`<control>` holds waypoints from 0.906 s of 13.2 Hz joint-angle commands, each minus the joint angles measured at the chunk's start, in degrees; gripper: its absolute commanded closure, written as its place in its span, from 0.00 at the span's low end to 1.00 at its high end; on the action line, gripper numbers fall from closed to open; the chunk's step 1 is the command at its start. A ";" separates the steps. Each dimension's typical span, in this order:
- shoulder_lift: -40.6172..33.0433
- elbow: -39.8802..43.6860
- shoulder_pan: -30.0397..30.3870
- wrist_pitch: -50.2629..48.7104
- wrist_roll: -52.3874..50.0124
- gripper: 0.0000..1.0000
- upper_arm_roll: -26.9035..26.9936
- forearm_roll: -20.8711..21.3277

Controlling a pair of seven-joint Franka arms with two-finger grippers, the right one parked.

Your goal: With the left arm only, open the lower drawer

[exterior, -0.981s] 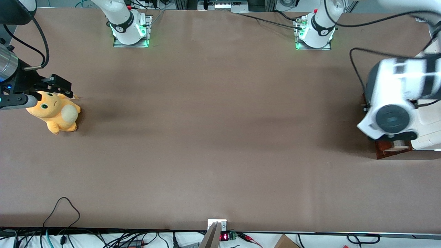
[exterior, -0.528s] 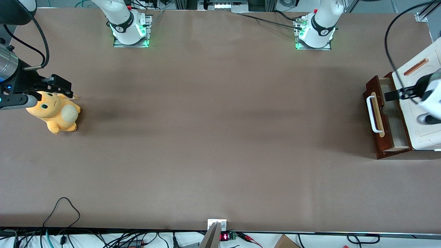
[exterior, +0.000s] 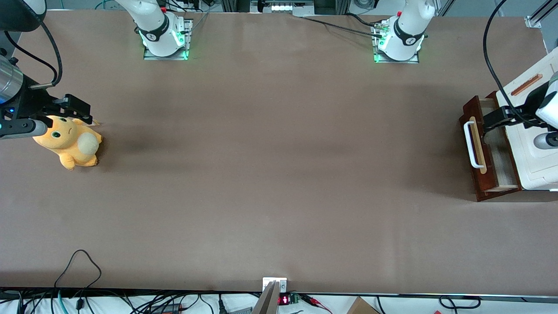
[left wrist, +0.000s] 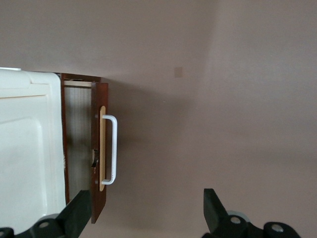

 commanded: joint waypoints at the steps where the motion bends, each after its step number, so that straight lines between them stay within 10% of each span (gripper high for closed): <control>1: -1.38 -1.04 0.27 1.67 2.69 0.00 0.14 -2.13; 12: -7.53 -12.31 -0.18 8.02 2.69 0.00 -1.35 -1.34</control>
